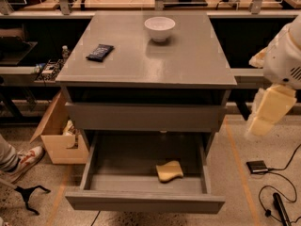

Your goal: Pick sponge from middle drawer and place on counter

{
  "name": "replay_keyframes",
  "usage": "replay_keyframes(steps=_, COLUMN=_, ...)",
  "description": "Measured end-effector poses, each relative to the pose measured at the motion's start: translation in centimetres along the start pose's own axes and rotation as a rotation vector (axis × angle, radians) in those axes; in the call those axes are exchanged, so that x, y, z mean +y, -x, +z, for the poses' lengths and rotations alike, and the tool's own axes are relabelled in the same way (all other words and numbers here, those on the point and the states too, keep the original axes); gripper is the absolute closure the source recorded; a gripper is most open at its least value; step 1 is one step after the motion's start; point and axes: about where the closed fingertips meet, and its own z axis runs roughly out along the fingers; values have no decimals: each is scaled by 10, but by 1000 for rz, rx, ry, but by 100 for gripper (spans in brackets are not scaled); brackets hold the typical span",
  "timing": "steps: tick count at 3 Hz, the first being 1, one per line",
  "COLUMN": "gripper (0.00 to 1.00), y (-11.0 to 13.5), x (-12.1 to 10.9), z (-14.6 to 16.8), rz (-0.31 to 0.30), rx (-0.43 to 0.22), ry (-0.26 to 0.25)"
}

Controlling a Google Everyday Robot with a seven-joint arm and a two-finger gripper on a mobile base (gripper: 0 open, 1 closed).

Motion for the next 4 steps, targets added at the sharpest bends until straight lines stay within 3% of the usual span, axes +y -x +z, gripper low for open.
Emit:
replay_keyframes(steps=1, gripper=0, y=-3, x=20, z=48, rz=100, rx=-56, ry=21)
replay_keyframes(steps=3, gripper=0, y=-10, x=58, z=145, rz=242, rx=-280, ry=58)
replay_keyframes(steps=4, gripper=0, y=-4, x=41, z=143, rz=263, rx=-321, ry=-9)
